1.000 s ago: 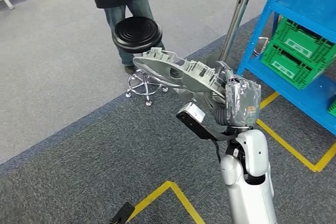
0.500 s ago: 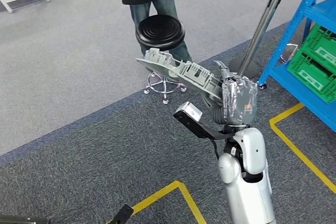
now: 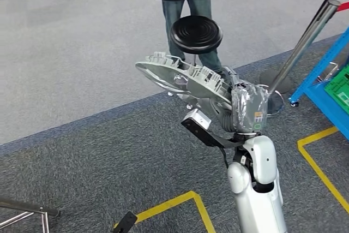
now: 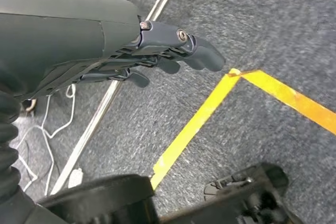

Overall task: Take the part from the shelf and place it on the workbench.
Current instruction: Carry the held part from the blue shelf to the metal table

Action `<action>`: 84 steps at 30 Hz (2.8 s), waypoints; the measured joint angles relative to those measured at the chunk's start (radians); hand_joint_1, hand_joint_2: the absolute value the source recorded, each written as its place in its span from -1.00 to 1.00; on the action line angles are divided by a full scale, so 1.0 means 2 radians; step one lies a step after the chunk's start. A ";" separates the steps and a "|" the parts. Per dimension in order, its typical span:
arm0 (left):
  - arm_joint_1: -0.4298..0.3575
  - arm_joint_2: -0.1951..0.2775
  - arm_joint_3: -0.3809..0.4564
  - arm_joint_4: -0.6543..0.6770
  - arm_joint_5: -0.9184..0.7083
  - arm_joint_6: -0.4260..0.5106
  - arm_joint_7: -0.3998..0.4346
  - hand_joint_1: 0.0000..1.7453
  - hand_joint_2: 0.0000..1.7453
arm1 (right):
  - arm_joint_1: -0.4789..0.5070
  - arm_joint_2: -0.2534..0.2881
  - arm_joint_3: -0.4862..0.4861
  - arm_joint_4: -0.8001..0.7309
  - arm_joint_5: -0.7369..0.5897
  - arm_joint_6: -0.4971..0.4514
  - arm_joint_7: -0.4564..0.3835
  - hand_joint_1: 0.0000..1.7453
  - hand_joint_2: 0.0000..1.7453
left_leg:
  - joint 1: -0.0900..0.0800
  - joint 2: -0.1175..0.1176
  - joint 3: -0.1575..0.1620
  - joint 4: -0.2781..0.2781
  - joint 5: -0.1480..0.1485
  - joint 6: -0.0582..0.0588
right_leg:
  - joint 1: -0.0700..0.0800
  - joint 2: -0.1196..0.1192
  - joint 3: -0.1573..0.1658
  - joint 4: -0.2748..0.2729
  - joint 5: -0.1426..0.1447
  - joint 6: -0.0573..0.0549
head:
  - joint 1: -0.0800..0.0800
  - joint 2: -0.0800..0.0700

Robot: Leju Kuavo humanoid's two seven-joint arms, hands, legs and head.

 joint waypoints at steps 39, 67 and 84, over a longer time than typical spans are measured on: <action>0.020 0.007 0.000 0.000 -0.017 -0.008 -0.019 -1.00 1.00 | 0.081 -0.041 -0.009 -0.008 -0.016 -0.037 -0.016 1.00 1.00 | 0.002 -0.055 0.005 0.003 -0.005 -0.011 | 0.000 0.028 0.043 -0.118 0.077 -0.008 | 0.001 0.000; 0.019 0.012 0.000 0.000 -0.019 -0.004 -0.005 -1.00 1.00 | 0.036 -0.058 -0.005 -0.056 0.071 -0.016 0.038 1.00 1.00 | 0.000 -0.037 0.013 0.002 -0.012 -0.004 | -0.004 0.028 0.032 -0.105 0.080 0.001 | 0.001 0.000; 0.020 0.012 0.000 0.000 -0.006 -0.015 -0.012 -1.00 1.00 | -0.036 -0.068 0.039 -0.081 0.089 0.002 0.065 1.00 1.00 | -0.008 0.029 0.004 0.013 -0.014 -0.006 | 0.008 -0.038 0.049 -0.117 0.066 -0.013 | -0.005 0.000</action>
